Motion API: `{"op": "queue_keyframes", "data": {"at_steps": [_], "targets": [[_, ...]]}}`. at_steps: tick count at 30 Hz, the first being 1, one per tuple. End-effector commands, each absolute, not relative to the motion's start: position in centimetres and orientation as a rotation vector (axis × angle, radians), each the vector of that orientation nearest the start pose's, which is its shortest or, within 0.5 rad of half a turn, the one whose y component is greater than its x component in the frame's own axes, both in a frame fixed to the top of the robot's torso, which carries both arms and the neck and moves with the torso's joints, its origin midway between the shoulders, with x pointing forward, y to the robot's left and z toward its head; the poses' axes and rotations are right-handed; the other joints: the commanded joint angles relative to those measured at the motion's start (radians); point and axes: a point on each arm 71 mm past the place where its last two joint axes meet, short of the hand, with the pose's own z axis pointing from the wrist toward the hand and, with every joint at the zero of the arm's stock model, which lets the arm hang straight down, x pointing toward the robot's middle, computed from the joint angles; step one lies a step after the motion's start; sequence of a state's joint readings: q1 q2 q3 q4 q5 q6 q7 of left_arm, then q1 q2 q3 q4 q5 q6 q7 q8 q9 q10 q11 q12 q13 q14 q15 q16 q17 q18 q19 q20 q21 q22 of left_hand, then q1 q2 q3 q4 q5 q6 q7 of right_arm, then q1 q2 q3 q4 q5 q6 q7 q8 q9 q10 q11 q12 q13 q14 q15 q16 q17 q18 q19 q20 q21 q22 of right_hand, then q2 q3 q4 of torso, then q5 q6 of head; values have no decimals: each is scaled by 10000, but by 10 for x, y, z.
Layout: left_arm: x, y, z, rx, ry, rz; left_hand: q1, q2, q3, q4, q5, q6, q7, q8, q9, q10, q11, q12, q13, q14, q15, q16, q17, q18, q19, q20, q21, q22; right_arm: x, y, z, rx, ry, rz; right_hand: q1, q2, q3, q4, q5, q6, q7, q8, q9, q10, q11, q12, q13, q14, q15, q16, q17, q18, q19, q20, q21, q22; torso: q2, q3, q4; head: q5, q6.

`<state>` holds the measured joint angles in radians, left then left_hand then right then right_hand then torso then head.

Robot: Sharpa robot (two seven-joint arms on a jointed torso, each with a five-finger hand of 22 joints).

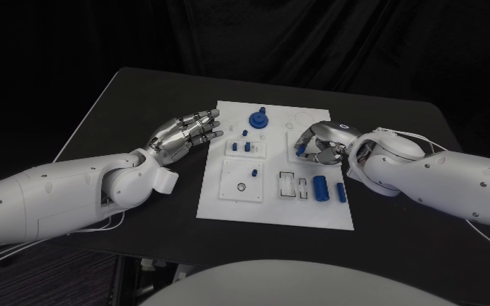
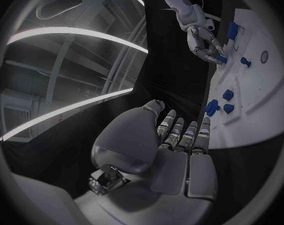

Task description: Assemble the parts on the task board

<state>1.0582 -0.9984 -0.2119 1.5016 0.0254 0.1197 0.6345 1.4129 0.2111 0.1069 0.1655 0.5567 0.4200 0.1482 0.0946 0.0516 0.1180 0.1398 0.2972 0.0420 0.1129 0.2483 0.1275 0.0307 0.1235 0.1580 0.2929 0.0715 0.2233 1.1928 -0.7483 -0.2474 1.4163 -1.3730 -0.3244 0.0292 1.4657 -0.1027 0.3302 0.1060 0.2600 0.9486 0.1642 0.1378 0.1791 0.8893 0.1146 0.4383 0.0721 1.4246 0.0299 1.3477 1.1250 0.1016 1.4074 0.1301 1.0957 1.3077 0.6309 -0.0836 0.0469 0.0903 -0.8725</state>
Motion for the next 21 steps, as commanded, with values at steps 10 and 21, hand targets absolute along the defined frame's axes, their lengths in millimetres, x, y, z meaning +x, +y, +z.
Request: {"op": "queue_keyframes", "data": {"at_steps": [10, 21], "targets": [[417, 275, -282, -12107, 15235, -18269, 35, -51, 104, -28, 82, 69, 40, 52, 18, 13, 67, 40, 12, -48, 2, 37, -1, -166, 35, -3, 20, -9, 463, -180, -257, -2701, 17043, 7921, 484, 428, 198, -628, 526, 898, -287, 1013, 739, 987, -406, 590, 321, 75, -325, 33, 193, -102, 90, -273, 358, 1436, 1, 17, -15, 76, -2], [417, 276, -283, -12139, 15292, -18224, 35, -51, 104, -28, 82, 69, 40, 52, 18, 13, 67, 40, 12, -48, 2, 37, -1, -166, 35, -3, 20, -9, 460, -182, -244, -2559, 15798, 8236, 520, 494, 242, -746, 503, 770, -318, 1168, 945, 1192, -474, 672, 394, 88, -396, -3, 164, -119, 117, -355, 434, 1453, 1, 14, -10, 110, -2]]}}
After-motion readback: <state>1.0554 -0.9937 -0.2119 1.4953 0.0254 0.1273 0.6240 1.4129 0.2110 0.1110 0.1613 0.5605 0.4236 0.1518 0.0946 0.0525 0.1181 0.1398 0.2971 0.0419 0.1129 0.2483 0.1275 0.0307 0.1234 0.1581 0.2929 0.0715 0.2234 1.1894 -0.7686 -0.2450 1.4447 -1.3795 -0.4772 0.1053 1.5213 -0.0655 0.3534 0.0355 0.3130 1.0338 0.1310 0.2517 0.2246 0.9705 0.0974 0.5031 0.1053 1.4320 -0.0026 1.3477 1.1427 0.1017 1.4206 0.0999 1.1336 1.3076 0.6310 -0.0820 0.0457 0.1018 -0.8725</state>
